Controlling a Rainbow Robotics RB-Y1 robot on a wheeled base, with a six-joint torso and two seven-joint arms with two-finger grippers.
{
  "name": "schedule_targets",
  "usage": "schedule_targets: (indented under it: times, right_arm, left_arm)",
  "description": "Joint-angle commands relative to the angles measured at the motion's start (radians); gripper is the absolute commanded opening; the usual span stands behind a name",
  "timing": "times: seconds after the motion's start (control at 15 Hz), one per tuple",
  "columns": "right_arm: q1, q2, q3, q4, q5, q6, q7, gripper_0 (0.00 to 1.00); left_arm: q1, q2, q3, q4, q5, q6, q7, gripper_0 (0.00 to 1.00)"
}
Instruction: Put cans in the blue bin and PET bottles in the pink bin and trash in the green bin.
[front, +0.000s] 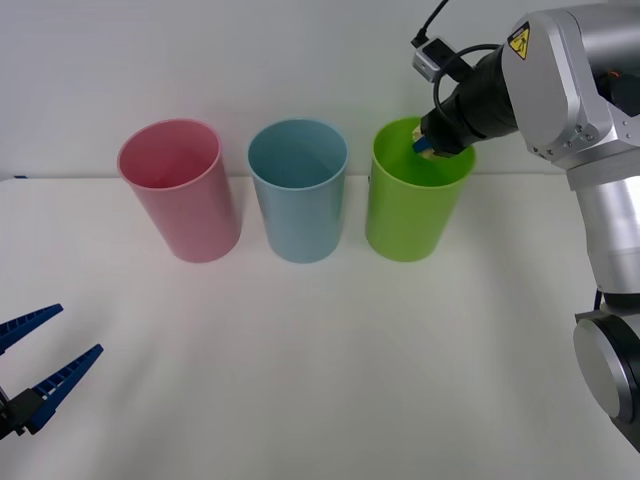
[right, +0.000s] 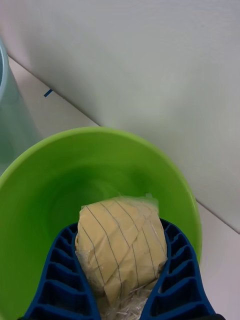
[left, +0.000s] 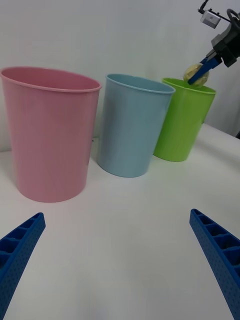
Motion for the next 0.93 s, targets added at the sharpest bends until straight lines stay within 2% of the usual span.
schedule_targets:
  times: [0.07,0.27,0.33,0.4,0.47,0.53,0.93]
  right_arm:
    - [0.001,0.0,0.012,0.004,0.0,0.006,-0.001,0.0]
    - [0.001,0.0,0.023,0.004,0.0,0.017,-0.001,0.0]
    - [0.001,0.0,0.029,0.004,0.0,0.021,0.009,0.07]
    - [0.002,0.0,0.037,0.004,0.0,0.041,0.022,0.68]
    - [0.004,0.0,0.047,0.004,0.0,0.064,0.032,0.94]
    - [0.004,0.0,0.06,0.015,0.0,0.081,0.041,1.0]
    - [0.004,-0.002,0.06,0.033,0.0,0.107,0.072,1.0]
  left_arm:
    - [0.0,0.0,0.0,0.0,0.0,0.0,0.0,1.0]
    - [0.0,0.0,0.0,0.0,0.0,0.0,0.0,1.0]
    - [0.0,0.0,0.0,0.0,0.0,0.0,0.0,1.0]
    - [0.0,0.0,0.0,0.0,0.0,0.0,0.0,1.0]
    - [0.0,0.0,0.0,0.0,0.0,0.0,0.0,1.0]
    - [0.0,0.0,0.0,0.0,0.0,0.0,0.0,1.0]
    - [0.0,0.0,0.0,0.0,0.0,0.0,0.0,1.0]
